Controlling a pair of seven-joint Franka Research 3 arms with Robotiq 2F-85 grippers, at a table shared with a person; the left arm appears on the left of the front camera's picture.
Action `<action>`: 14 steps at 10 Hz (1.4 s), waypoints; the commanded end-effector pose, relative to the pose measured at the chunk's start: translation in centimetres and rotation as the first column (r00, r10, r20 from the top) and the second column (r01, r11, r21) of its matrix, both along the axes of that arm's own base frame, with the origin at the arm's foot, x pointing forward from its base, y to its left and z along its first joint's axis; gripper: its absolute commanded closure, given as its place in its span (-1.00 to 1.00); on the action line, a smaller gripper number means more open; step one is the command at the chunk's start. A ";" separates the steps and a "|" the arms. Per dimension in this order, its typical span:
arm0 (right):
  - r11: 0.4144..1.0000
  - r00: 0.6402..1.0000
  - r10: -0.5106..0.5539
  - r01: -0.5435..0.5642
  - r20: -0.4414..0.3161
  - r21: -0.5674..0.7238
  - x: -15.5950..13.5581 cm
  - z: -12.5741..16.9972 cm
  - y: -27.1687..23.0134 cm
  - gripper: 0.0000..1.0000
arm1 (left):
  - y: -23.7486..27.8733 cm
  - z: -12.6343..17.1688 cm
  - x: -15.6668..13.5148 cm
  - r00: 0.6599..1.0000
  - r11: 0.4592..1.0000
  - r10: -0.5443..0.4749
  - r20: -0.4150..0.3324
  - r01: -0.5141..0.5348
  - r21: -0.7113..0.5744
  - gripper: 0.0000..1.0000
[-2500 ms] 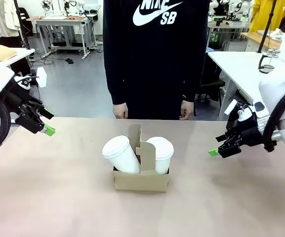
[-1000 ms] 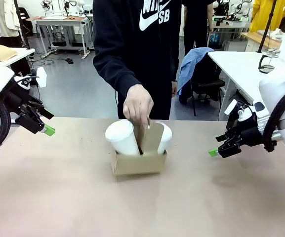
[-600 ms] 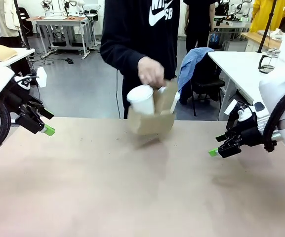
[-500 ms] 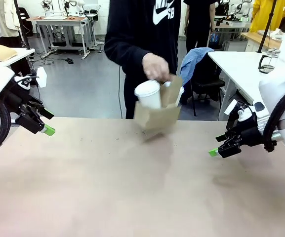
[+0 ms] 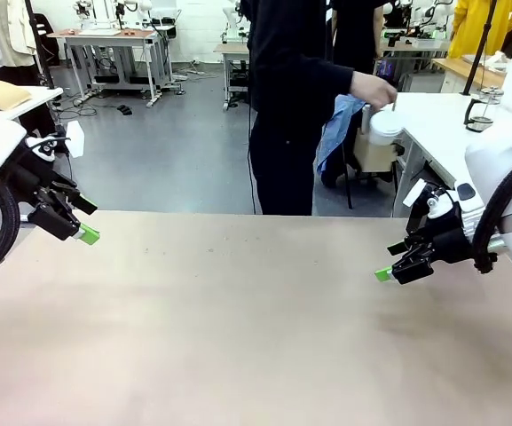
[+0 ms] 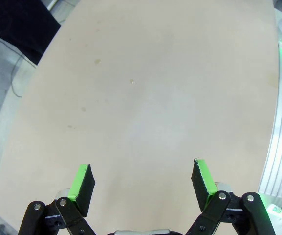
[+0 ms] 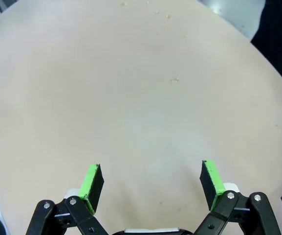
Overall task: Pour a drink into a cup and package it in a carrier.
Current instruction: Insert the held 600 ml Paper Cup into the Cup Carrier.
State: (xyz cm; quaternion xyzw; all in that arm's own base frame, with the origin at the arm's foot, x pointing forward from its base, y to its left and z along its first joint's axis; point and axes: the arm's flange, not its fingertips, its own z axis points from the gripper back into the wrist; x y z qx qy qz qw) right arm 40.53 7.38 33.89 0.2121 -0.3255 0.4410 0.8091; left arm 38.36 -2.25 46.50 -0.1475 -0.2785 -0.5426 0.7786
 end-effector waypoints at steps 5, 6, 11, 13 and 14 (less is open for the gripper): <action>1.000 1.000 -0.001 0.001 0.005 0.000 0.0 0.3 0.0 -1.00 | 0.1 -0.1 0.1 1.000 1.000 -0.010 0.006 0.010 -0.024 -1.00; 1.000 1.000 -0.001 0.001 0.005 0.000 0.0 0.3 0.0 -1.00 | 0.1 -0.1 0.1 1.000 1.000 -0.010 0.006 0.010 -0.024 -1.00; 1.000 1.000 -0.001 0.001 0.005 0.000 0.0 0.3 0.0 -1.00 | 0.1 -0.1 0.1 1.000 1.000 -0.010 0.006 0.010 -0.024 -1.00; 1.000 1.000 -0.001 0.001 0.005 0.000 0.0 0.3 0.0 -1.00 | 0.1 -0.1 0.1 1.000 1.000 -0.010 0.006 0.010 -0.024 -1.00; 1.000 1.000 -0.001 0.001 0.005 0.000 0.0 0.3 0.0 -1.00 | 0.1 -0.1 0.1 1.000 1.000 -0.010 0.006 0.010 -0.024 -1.00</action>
